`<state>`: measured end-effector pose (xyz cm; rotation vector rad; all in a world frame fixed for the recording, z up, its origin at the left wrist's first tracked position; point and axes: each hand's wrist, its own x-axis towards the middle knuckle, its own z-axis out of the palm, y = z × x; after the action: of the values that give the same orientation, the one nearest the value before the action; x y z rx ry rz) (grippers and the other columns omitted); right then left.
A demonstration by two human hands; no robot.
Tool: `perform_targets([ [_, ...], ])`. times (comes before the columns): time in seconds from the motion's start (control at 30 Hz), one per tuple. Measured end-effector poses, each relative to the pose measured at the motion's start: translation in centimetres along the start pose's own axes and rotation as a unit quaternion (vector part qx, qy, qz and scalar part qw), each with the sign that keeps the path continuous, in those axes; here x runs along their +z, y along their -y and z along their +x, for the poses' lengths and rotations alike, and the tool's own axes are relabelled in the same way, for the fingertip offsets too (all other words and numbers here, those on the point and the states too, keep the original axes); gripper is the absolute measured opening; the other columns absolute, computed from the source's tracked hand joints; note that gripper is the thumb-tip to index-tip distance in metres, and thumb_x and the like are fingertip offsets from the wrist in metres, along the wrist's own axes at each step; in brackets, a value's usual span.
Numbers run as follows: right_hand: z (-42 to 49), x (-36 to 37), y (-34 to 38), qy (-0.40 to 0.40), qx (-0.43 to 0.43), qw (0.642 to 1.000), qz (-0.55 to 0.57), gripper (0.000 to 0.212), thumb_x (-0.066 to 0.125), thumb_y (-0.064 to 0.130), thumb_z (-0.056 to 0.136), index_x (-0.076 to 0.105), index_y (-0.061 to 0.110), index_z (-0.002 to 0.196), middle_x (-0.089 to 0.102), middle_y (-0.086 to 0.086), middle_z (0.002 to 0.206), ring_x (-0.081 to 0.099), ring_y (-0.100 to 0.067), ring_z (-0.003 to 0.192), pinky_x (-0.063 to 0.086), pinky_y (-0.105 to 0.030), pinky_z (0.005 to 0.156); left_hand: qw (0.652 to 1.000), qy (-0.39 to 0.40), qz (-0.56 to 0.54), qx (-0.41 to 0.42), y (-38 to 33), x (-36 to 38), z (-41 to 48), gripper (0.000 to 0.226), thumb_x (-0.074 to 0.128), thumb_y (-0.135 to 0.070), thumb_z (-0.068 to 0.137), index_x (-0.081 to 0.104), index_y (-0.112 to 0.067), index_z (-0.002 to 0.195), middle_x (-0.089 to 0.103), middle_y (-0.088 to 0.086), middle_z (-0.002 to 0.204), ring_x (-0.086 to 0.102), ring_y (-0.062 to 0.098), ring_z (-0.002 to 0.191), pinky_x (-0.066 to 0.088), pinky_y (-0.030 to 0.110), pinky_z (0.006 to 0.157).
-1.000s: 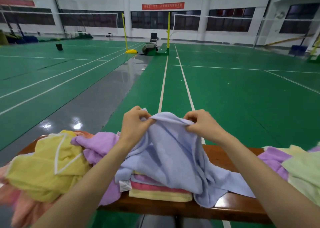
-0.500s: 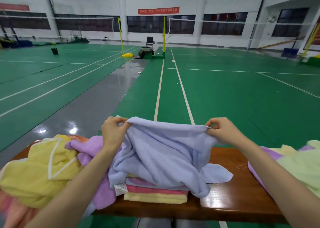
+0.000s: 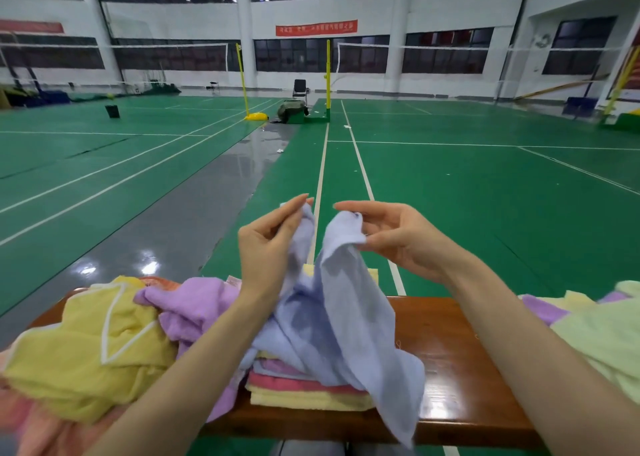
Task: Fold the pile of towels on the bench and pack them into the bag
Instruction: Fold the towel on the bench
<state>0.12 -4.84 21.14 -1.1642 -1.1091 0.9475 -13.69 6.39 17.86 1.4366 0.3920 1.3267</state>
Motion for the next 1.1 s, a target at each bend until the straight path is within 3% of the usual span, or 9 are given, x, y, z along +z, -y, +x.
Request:
perform_targets([
  [0.1, 0.8, 1.8, -0.8, -0.049, -0.028, 0.985, -0.160, 0.037, 0.054, -0.021, 0.074, 0.067, 0.012, 0.086, 0.068, 0.003, 0.068, 0.063, -0.003, 0.063, 0.052, -0.016, 0.061, 0.998, 0.061, -0.020, 0.012, -0.1, 0.7, -1.5, 0.022, 0.061, -0.006, 0.087, 0.071, -0.018, 0.103, 0.070, 0.003, 0.104, 0.065, 0.011, 0.099, 0.050, 0.025, 0.087],
  [0.23, 1.3, 3.0, -1.3, -0.096, -0.057, 0.978, -0.175, 0.010, 0.069, -0.001, 0.077, 0.063, -0.001, 0.069, 0.058, -0.005, 0.057, 0.056, -0.007, 0.051, 0.052, -0.018, 0.055, 0.997, 0.069, -0.042, 0.016, 0.0, 0.6, -2.5, 0.026, 0.060, -0.006, 0.087, 0.068, -0.018, 0.108, 0.072, -0.011, 0.101, 0.064, 0.006, 0.096, 0.051, 0.022, 0.085],
  [0.33, 1.3, 3.0, -1.6, -0.119, -0.060, 0.976, -0.171, 0.019, 0.072, 0.010, 0.077, 0.061, -0.005, 0.072, 0.047, -0.010, 0.060, 0.046, -0.006, 0.047, 0.045, -0.016, 0.048, 0.997, 0.053, -0.064, 0.004, -0.1, 0.2, -2.9, 0.028, 0.059, -0.016, 0.083, 0.065, -0.015, 0.110, 0.071, -0.009, 0.104, 0.066, 0.009, 0.098, 0.053, 0.027, 0.088],
  [0.53, 1.7, 3.6, -1.9, -0.123, -0.059, 0.971, -0.196, 0.040, 0.070, 0.010, 0.080, 0.044, 0.008, 0.050, 0.032, -0.003, 0.049, 0.029, -0.006, 0.040, 0.029, -0.015, 0.042, 0.997, 0.064, -0.044, 0.012, -0.4, 0.3, -3.4, 0.046, 0.067, -0.026, 0.066, 0.066, -0.010, 0.110, 0.071, -0.020, 0.095, 0.066, -0.001, 0.094, 0.050, 0.014, 0.079],
  [0.67, 1.8, 3.6, -2.2, -0.127, -0.077, 0.960, -0.235, 0.054, 0.074, 0.023, 0.077, 0.031, 0.013, 0.046, 0.019, 0.003, 0.048, 0.017, -0.009, 0.047, 0.015, -0.024, 0.048, 0.998, 0.047, -0.039, -0.013, 0.1, 0.3, -2.9, 0.022, 0.063, -0.010, 0.082, 0.071, 0.001, 0.098, 0.072, -0.007, 0.101, 0.065, 0.004, 0.100, 0.050, 0.016, 0.083],
  [0.77, 1.8, 3.2, -2.3, -0.091, -0.074, 0.959, -0.258, 0.047, 0.076, 0.026, 0.075, 0.046, -0.001, 0.052, 0.036, 0.001, 0.061, 0.033, -0.009, 0.056, 0.025, -0.022, 0.054, 0.998, 0.047, -0.047, -0.022, -0.4, 0.2, -2.5, 0.017, 0.056, -0.004, 0.088, 0.070, 0.004, 0.090, 0.073, 0.007, 0.095, 0.069, 0.011, 0.090, 0.053, 0.020, 0.075],
  [0.87, 1.8, 2.0, -2.1, -0.030, -0.053, 0.960, -0.272, 0.039, 0.080, 0.032, 0.069, 0.057, 0.004, 0.058, 0.046, -0.002, 0.073, 0.041, -0.011, 0.065, 0.029, -0.022, 0.061, 0.994, 0.037, -0.095, -0.040, -2.0, -0.1, -0.4, 0.016, 0.053, -0.003, 0.090, 0.067, 0.005, 0.091, 0.070, 0.006, 0.092, 0.064, 0.004, 0.070, 0.051, 0.016, 0.063],
  [0.97, 1.6, 0.8, -1.3, 0.019, -0.029, 0.966, -0.256, 0.049, 0.075, 0.041, 0.058, 0.052, -0.001, 0.061, 0.038, -0.010, 0.067, 0.032, -0.021, 0.065, 0.023, -0.031, 0.057, 0.993, 0.078, -0.078, -0.042, -3.7, -1.1, 3.7, 0.016, 0.060, -0.019, 0.082, 0.073, -0.011, 0.079, 0.073, -0.001, 0.091, 0.063, 0.007, 0.075, 0.052, 0.023, 0.072],
  [1.1, 1.9, 0.1, 1.3, 0.108, 0.022, 0.938, -0.328, 0.047, 0.077, 0.033, 0.063, 0.058, -0.009, 0.069, 0.049, -0.004, 0.063, 0.041, -0.015, 0.060, 0.026, -0.021, 0.052, 0.976, 0.152, -0.143, -0.057, -7.1, -1.5, 8.4, 0.022, 0.056, -0.024, 0.075, 0.077, -0.018, 0.072, 0.074, -0.002, 0.089, 0.067, 0.006, 0.078, 0.056, 0.021, 0.076],
])
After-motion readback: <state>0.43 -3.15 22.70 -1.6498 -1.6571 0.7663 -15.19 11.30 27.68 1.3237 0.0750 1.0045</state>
